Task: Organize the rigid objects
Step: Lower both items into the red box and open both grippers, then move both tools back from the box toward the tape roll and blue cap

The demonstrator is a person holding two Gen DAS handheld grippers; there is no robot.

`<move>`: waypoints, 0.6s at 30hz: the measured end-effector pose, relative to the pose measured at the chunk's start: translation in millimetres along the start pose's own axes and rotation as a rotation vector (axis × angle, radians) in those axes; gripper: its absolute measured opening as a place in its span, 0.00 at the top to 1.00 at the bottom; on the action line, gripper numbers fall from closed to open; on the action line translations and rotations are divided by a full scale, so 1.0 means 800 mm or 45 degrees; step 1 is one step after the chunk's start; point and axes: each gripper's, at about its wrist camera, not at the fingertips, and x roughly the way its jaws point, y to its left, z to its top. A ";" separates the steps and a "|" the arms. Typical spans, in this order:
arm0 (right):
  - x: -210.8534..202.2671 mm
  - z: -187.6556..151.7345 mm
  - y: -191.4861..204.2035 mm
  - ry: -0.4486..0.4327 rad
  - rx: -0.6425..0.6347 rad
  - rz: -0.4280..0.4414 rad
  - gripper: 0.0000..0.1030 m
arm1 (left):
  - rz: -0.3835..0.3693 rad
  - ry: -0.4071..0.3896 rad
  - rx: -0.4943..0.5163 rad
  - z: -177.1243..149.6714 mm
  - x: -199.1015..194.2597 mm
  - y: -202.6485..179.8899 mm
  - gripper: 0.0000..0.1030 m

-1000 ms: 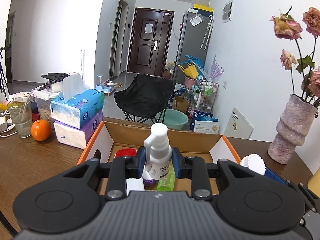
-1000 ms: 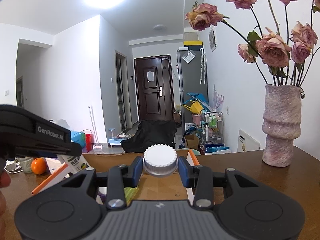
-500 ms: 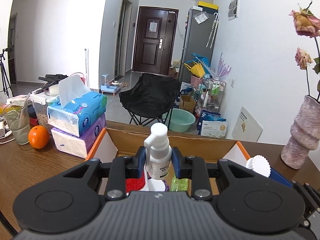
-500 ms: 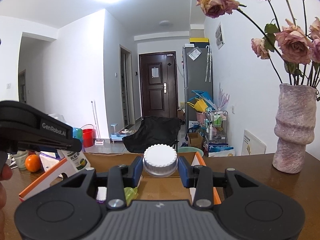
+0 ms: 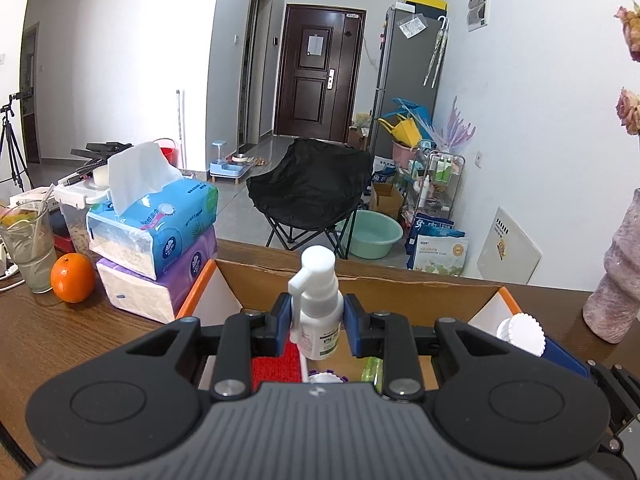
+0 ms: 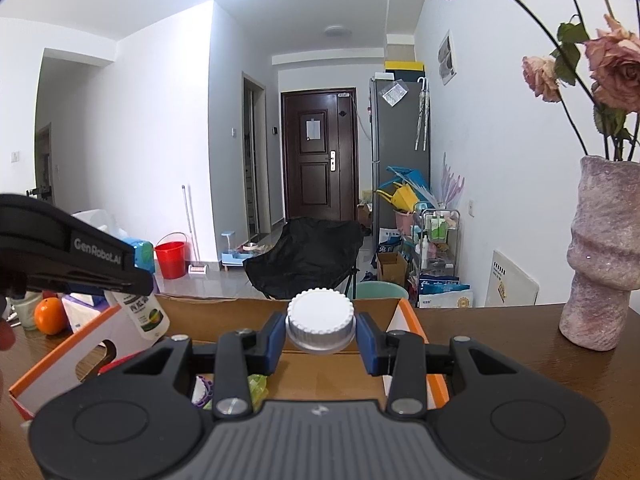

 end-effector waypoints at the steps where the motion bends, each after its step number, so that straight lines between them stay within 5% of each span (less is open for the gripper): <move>1: 0.002 0.000 0.002 0.003 -0.005 0.002 0.63 | 0.003 0.005 0.002 0.000 0.002 0.000 0.72; 5: 0.009 0.000 0.002 0.013 -0.013 0.005 0.63 | 0.022 0.035 0.015 0.002 0.013 -0.002 0.71; 6: 0.010 -0.001 0.003 0.017 -0.013 0.004 0.63 | 0.034 0.040 0.020 0.001 0.016 -0.002 0.64; 9: 0.018 0.000 -0.002 0.055 0.002 -0.013 0.62 | 0.079 0.024 0.016 0.001 0.014 -0.002 0.17; 10: 0.020 -0.001 -0.004 0.071 0.008 -0.018 0.54 | 0.096 0.013 0.010 0.001 0.012 -0.001 0.03; 13: 0.021 -0.002 -0.008 0.082 0.029 -0.048 0.13 | 0.093 -0.004 -0.013 0.002 0.008 0.003 0.00; 18: 0.016 -0.001 -0.011 0.057 0.040 -0.066 0.01 | 0.098 0.019 -0.014 0.001 0.012 0.003 0.00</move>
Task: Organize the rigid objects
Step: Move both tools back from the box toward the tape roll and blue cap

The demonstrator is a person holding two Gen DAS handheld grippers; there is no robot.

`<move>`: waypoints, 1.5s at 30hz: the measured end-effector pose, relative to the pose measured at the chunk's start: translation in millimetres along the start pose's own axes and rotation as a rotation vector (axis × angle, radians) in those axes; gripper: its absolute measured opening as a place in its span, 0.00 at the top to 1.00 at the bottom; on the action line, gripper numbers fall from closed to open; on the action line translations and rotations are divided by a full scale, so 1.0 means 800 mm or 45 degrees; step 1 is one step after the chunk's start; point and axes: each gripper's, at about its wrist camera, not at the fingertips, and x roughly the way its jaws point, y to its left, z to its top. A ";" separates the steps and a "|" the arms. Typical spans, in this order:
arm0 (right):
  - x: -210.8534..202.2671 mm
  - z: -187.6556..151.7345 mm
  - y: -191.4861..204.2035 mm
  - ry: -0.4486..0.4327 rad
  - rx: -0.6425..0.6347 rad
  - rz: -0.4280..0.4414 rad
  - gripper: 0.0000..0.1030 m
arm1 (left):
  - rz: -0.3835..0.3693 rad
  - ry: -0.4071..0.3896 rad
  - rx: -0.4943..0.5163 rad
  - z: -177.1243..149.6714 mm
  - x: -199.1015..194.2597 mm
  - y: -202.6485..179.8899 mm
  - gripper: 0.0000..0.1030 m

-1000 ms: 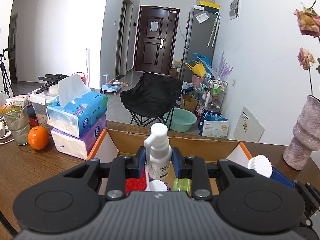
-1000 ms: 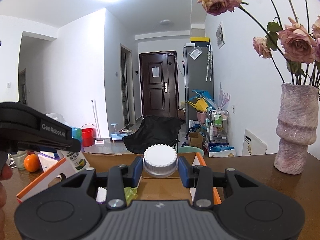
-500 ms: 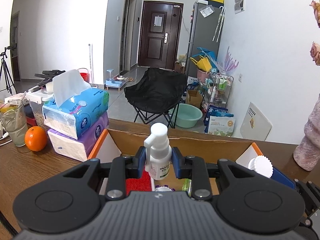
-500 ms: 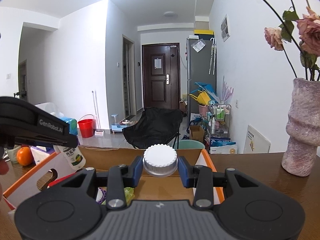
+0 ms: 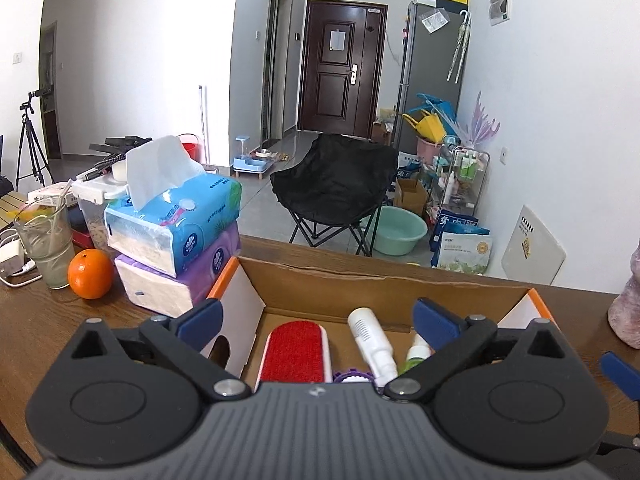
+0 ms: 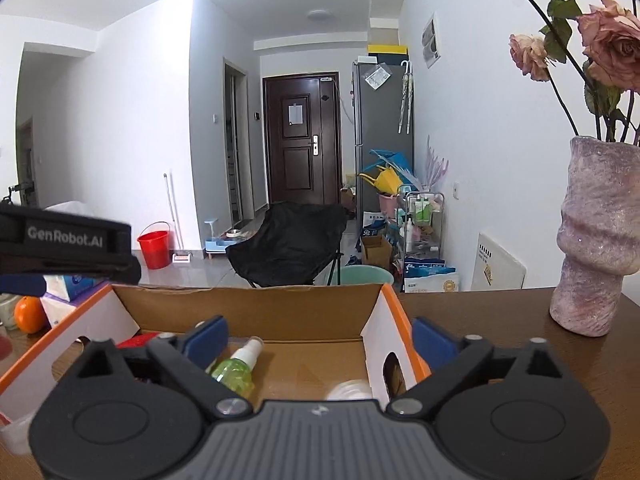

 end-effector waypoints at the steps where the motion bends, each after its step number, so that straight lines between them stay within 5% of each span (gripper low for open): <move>1: -0.001 0.000 -0.001 -0.003 0.002 -0.001 0.01 | 0.001 0.001 0.002 0.000 0.000 0.000 0.00; 26: -0.025 -0.004 -0.001 -0.027 0.000 -0.001 0.00 | -0.012 -0.026 0.036 -0.011 -0.028 0.000 0.00; 45: -0.103 -0.031 0.005 -0.065 0.004 -0.021 0.00 | -0.022 -0.016 0.033 -0.046 -0.090 0.024 0.00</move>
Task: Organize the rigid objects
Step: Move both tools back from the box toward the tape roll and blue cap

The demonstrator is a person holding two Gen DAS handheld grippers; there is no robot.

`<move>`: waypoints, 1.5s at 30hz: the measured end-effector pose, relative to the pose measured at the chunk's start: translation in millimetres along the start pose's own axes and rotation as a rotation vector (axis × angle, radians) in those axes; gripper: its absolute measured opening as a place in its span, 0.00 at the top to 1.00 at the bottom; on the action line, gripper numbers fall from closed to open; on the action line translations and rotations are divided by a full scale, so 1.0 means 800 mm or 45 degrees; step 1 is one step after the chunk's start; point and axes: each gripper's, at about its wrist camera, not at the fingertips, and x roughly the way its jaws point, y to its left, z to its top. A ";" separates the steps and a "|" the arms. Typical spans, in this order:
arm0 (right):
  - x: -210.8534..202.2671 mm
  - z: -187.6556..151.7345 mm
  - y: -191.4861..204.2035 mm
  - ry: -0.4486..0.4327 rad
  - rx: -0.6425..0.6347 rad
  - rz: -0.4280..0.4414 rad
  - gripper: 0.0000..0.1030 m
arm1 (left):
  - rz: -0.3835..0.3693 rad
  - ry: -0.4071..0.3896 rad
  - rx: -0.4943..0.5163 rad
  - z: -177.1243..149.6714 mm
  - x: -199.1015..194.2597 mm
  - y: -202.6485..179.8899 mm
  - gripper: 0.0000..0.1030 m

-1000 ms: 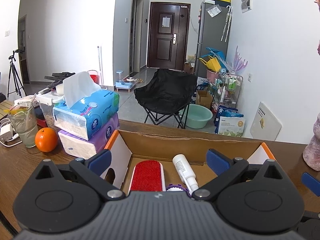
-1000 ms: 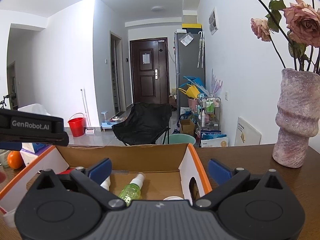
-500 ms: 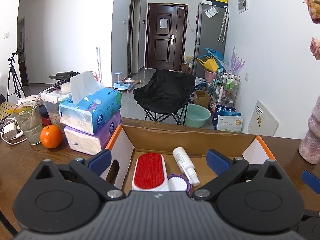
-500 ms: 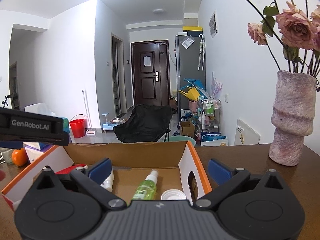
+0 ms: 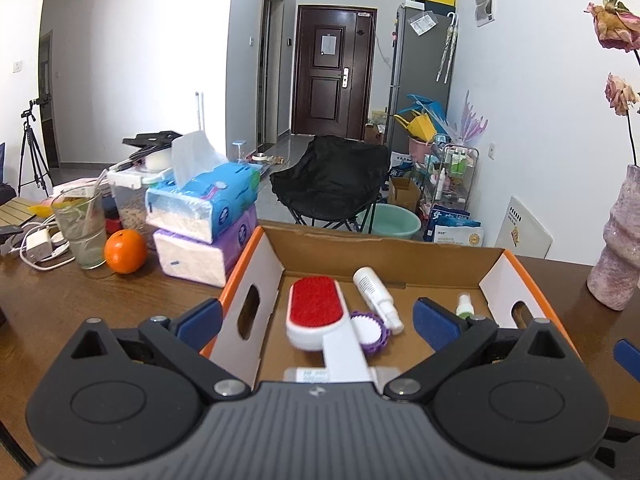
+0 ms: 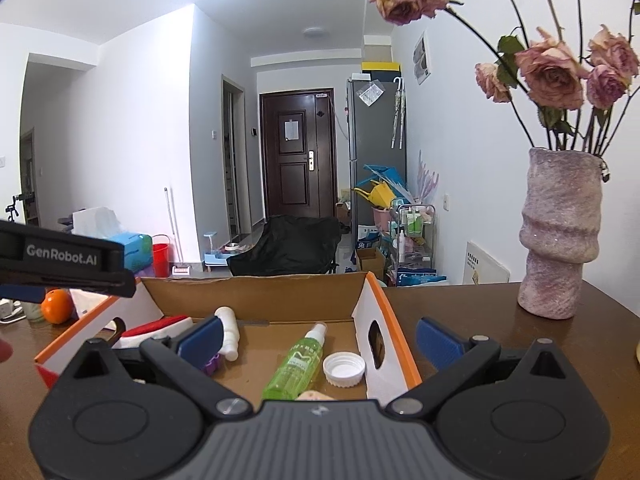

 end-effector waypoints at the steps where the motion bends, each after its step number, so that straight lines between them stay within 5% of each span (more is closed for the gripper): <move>1: -0.006 -0.002 0.000 -0.001 0.000 -0.002 0.00 | 0.001 0.001 -0.001 -0.002 -0.003 0.002 0.00; 25: -0.107 -0.061 0.015 0.058 -0.035 -0.041 0.00 | -0.011 0.024 0.016 -0.065 -0.091 0.034 0.00; 45: -0.121 -0.097 0.023 0.252 -0.055 -0.056 0.00 | -0.065 0.219 0.081 -0.130 -0.084 0.052 0.00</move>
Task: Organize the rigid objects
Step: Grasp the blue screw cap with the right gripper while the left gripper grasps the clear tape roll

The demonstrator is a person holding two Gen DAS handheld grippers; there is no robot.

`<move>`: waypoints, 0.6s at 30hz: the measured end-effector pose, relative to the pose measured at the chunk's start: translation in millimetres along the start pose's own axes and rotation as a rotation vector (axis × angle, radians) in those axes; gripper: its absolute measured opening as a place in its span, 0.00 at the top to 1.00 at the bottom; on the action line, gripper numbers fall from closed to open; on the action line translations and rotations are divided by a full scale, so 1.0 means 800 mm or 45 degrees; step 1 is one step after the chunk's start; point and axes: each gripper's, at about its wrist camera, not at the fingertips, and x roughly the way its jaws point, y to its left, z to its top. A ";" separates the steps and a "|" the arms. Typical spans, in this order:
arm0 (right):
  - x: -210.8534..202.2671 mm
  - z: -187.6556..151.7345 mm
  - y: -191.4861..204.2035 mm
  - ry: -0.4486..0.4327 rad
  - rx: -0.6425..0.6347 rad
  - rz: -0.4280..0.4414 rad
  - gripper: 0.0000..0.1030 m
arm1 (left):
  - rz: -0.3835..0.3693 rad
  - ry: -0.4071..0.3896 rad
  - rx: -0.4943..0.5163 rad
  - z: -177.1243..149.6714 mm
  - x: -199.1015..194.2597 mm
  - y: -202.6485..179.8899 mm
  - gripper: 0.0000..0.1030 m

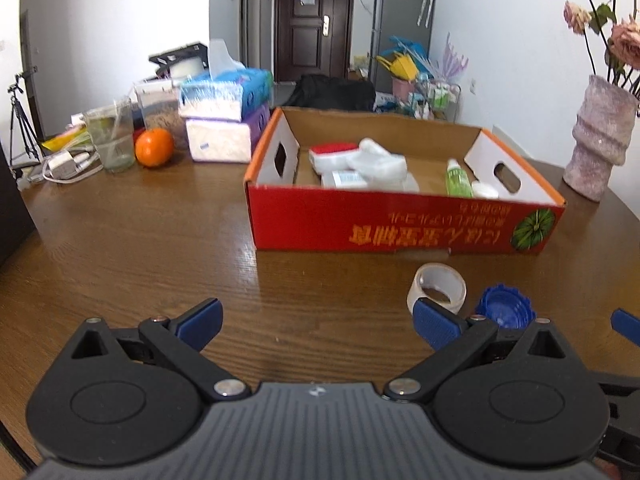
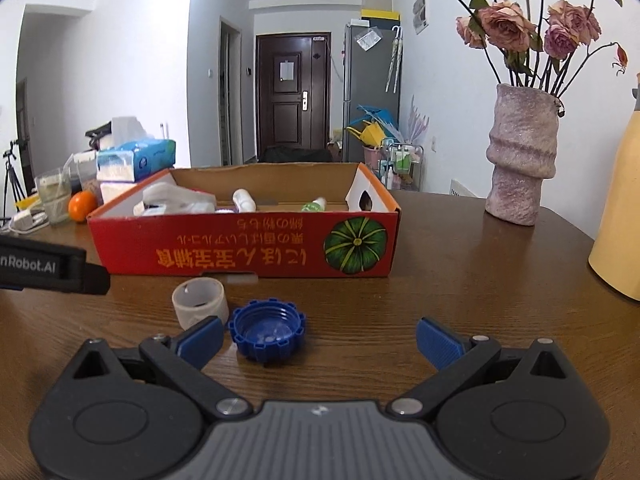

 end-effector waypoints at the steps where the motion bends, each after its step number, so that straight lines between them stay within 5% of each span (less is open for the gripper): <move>1: 0.002 0.000 0.001 0.009 -0.006 0.002 0.00 | -0.010 0.015 -0.003 -0.001 0.004 0.001 0.00; 10: 0.034 0.000 0.012 0.096 -0.068 0.058 0.11 | -0.027 0.064 0.009 -0.003 0.020 0.004 0.00; 15: 0.055 0.005 0.014 0.140 -0.076 0.092 0.25 | -0.029 0.074 0.006 -0.001 0.025 0.005 0.00; 18: 0.066 0.009 0.014 0.161 -0.074 0.132 0.43 | -0.032 0.071 0.007 -0.001 0.026 0.005 0.00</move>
